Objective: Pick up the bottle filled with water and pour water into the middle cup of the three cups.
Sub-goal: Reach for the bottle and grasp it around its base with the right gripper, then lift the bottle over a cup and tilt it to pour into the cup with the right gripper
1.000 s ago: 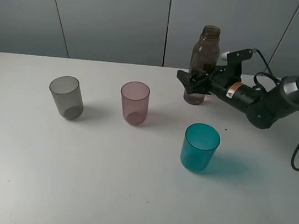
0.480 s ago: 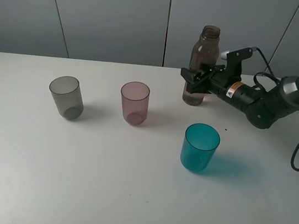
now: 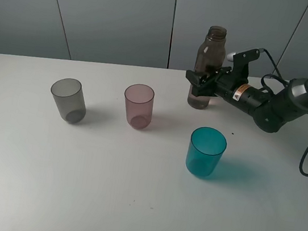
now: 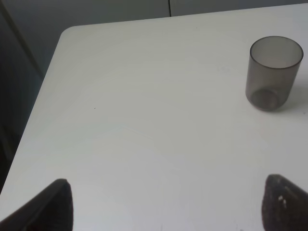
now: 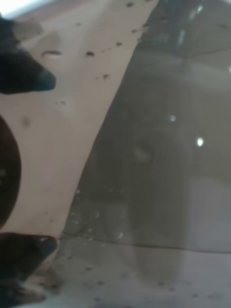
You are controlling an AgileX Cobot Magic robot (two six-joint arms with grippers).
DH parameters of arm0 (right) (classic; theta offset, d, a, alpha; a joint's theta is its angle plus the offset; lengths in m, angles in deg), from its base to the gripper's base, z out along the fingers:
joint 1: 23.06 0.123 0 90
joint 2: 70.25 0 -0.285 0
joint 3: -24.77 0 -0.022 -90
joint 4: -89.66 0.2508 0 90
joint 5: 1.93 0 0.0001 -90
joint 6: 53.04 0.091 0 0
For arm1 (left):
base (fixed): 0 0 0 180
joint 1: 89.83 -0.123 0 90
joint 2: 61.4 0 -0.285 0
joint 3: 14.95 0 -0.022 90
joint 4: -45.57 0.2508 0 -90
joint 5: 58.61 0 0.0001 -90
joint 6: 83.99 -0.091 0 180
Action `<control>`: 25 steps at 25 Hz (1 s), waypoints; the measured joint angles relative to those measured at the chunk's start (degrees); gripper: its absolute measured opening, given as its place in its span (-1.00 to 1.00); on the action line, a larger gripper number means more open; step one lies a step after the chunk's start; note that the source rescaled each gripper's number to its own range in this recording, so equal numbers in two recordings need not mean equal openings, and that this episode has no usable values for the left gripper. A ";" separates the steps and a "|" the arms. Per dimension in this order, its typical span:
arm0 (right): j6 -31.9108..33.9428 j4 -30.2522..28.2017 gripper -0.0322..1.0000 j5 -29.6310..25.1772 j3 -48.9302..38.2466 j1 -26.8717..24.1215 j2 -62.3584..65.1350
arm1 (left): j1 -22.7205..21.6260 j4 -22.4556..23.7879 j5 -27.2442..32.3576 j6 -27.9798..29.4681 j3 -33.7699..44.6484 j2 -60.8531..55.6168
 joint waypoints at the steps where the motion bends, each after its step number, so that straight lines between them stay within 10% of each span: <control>1: 0.44 -0.97 -0.89 -0.60 0.00 0.00 0.36 | 0.00 0.00 0.00 0.00 0.00 0.00; 13: -2.51 5.80 -0.94 -23.79 0.00 5.13 12.95 | 0.00 0.00 0.00 0.00 0.00 0.00; 25: -43.07 29.35 -0.94 -25.25 0.00 16.08 14.52 | 0.00 0.00 0.00 -0.12 0.00 0.00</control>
